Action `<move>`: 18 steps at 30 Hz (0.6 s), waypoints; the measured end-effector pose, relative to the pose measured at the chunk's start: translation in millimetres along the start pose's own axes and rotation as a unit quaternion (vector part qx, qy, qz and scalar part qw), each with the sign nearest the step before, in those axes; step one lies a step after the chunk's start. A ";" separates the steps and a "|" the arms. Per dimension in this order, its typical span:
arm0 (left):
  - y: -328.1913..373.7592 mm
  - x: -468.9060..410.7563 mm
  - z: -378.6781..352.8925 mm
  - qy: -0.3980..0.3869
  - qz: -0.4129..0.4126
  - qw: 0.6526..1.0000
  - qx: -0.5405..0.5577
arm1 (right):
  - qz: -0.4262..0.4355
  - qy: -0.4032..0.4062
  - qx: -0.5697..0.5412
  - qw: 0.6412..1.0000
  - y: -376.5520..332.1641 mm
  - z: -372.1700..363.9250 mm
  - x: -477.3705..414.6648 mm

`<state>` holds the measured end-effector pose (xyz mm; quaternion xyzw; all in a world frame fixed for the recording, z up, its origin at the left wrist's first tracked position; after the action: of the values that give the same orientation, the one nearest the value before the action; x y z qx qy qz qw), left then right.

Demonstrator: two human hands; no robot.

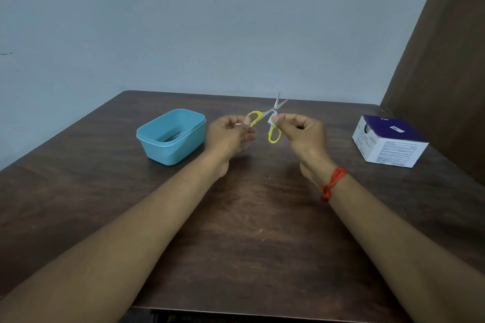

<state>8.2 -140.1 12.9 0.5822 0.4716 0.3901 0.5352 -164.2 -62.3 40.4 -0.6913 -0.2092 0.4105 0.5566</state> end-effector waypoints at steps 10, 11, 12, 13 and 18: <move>24.6 3.5 -19.4 -0.079 -0.160 0.966 -0.185 | 0.122 -0.020 0.191 0.974 -21.3 4.3 -6.9; 28.8 3.1 -18.0 -0.068 -0.176 0.964 -0.185 | 0.135 -0.037 0.221 0.965 -22.0 0.4 -5.9; 32.8 2.8 -15.4 -0.054 -0.188 0.963 -0.185 | 0.149 -0.055 0.254 0.954 -22.6 -4.4 -3.8; 35.7 2.4 -13.7 -0.045 -0.196 0.961 -0.187 | 0.164 -0.073 0.285 0.942 -23.8 -9.4 -1.1; 41.0 0.5 -8.1 -0.030 -0.220 0.949 -0.223 | 0.225 -0.103 0.319 0.915 -35.3 -19.1 6.9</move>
<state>5.9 -136.9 54.5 0.3410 0.4731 0.3404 0.7376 -139.0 -58.3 72.2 -0.4594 0.0378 0.6384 0.6164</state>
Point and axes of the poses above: each hand's wrist, its own x-axis away from the middle knuckle, its own z-axis out of the back of the hand, y = z × x, the point moved 9 cm from there along -x, towards the middle knuckle, and after that the axes turned 1 degree about y, right-handed, at the moved point
